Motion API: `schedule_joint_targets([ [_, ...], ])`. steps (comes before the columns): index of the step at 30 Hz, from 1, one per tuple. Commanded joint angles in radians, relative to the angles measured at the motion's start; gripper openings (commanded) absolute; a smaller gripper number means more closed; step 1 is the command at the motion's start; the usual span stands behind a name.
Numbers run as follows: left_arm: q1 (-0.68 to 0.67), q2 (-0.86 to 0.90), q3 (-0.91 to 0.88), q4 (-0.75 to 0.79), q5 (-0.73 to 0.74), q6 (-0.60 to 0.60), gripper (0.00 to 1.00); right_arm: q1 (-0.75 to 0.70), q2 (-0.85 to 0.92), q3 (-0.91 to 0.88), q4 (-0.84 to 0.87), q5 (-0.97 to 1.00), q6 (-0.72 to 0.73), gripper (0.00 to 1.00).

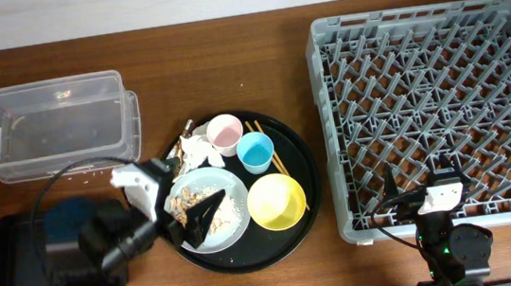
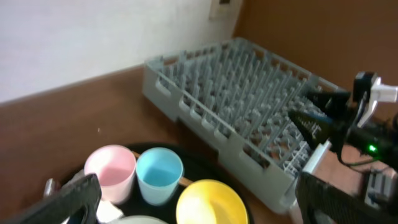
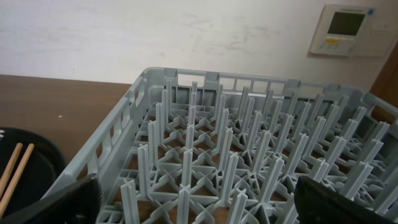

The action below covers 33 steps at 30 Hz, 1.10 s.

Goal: Sort waste into correct bins and load items into the dishwasher rack
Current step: 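Reach the left gripper to the white tissue and grasp it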

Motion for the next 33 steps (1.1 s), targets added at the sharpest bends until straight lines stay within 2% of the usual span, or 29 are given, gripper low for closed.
schedule_joint_targets([
  [1,-0.042,0.19,0.256,-0.373,-0.401,-0.025,0.99,-0.007,-0.006,-0.006,-0.004,0.008,0.005,0.99],
  [2,-0.069,0.282,0.344,-0.514,-0.532,-0.025,0.99,-0.007,-0.006,-0.006,-0.004,0.008,0.005,0.99],
  [3,-0.078,0.334,0.365,-0.536,-0.507,-0.026,0.99,-0.007,-0.006,-0.006,-0.004,0.008,0.005,0.99],
  [5,-0.08,0.424,0.365,-0.563,-0.212,-0.026,0.99,-0.007,-0.006,-0.006,-0.004,0.008,0.005,0.99],
  [6,-0.08,0.457,0.365,-0.547,-0.179,-0.026,0.99,-0.007,-0.006,-0.006,-0.004,0.008,0.005,0.99],
  [8,-0.091,0.51,0.365,-0.552,-0.406,-0.194,0.99,-0.007,-0.006,-0.006,-0.004,0.008,0.005,0.99],
  [9,-0.119,0.515,0.365,-0.559,-0.636,-0.334,1.0,-0.007,-0.006,-0.006,-0.004,0.008,0.005,0.99],
  [10,-0.137,0.515,0.365,-0.533,-0.782,-0.448,0.99,-0.007,-0.006,-0.006,-0.004,0.008,0.005,0.99],
  [13,-0.137,0.522,0.364,-0.383,-0.79,-0.429,0.99,-0.007,-0.006,-0.006,-0.004,0.008,0.005,0.99],
  [14,-0.138,0.557,0.364,-0.329,-0.791,-0.364,0.84,-0.007,-0.006,-0.006,-0.004,0.008,0.005,0.99],
  [16,-0.137,0.679,0.364,-0.267,-0.779,-0.362,0.77,-0.007,-0.006,-0.006,-0.004,0.008,0.005,0.99],
  [18,-0.138,0.81,0.364,-0.178,-0.71,-0.361,0.62,-0.007,-0.006,-0.006,-0.004,0.008,0.005,0.99],
  [25,-0.148,1.053,0.364,-0.007,-0.704,-0.338,0.54,-0.007,-0.006,-0.006,-0.004,0.008,0.005,0.99],
  [29,-0.16,1.098,0.364,0.0,-0.704,-0.338,0.41,-0.007,-0.006,-0.006,-0.004,0.008,0.005,0.99],
  [31,-0.16,1.117,0.364,-0.001,-0.704,-0.339,0.14,-0.007,-0.006,-0.006,-0.004,0.008,0.005,0.99],
  [33,-0.16,1.098,0.368,-0.004,-0.703,-0.339,0.08,-0.007,-0.006,-0.006,-0.004,0.008,0.005,0.99],
])
